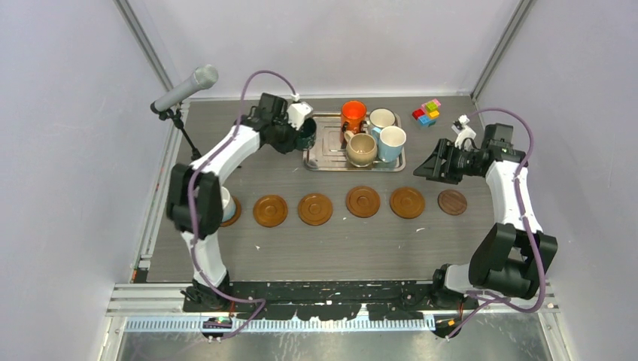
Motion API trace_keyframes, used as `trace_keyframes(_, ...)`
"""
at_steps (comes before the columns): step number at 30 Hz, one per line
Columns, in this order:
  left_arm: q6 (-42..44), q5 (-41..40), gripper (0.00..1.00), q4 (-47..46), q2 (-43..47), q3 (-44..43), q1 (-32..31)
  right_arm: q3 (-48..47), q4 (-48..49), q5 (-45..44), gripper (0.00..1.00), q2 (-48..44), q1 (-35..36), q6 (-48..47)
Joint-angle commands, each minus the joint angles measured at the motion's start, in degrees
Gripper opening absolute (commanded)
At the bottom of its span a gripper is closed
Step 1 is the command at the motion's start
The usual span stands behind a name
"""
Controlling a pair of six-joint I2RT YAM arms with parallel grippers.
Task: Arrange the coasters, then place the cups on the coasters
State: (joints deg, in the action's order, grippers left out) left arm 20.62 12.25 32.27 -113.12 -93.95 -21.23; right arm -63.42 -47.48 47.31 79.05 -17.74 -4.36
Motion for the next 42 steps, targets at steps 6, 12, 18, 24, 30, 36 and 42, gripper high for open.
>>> trace_keyframes(6, -11.6, -4.5, 0.00, -9.0, 34.7, 23.3, 3.3, 0.2, 0.7, -0.7, 0.70, -8.7, 0.1, 1.3)
trace_keyframes(12, -13.6, -5.3, 0.00, -3.0, 50.6, 35.5, 3.7, 0.2, 1.7, -0.3, 0.72, -8.8, 0.1, 3.7)
trace_keyframes(18, -14.3, -6.3, 0.00, 1.0, 58.3, 44.5, 3.7, 1.8, 3.8, -0.3, 0.72, -9.1, 0.1, 4.3)
trace_keyframes(24, -13.2, -6.2, 0.00, -0.8, 58.6, 51.0, 3.6, 2.7, 4.1, -0.8, 0.72, -9.0, 0.1, 4.1)
trace_keyframes(30, -13.2, -5.0, 0.00, -2.7, 55.7, 52.7, 3.6, 3.0, 4.1, -1.3, 0.72, -8.6, 0.1, 3.7)
trace_keyframes(36, -14.0, -3.5, 0.00, -3.6, 53.7, 53.2, 3.6, 3.4, 4.1, -1.1, 0.72, -8.4, 0.1, 3.4)
trace_keyframes(42, -14.7, -3.3, 0.00, -4.0, 51.8, 53.2, 3.5, 3.5, 4.1, -1.0, 0.72, -8.2, 0.2, 3.3)
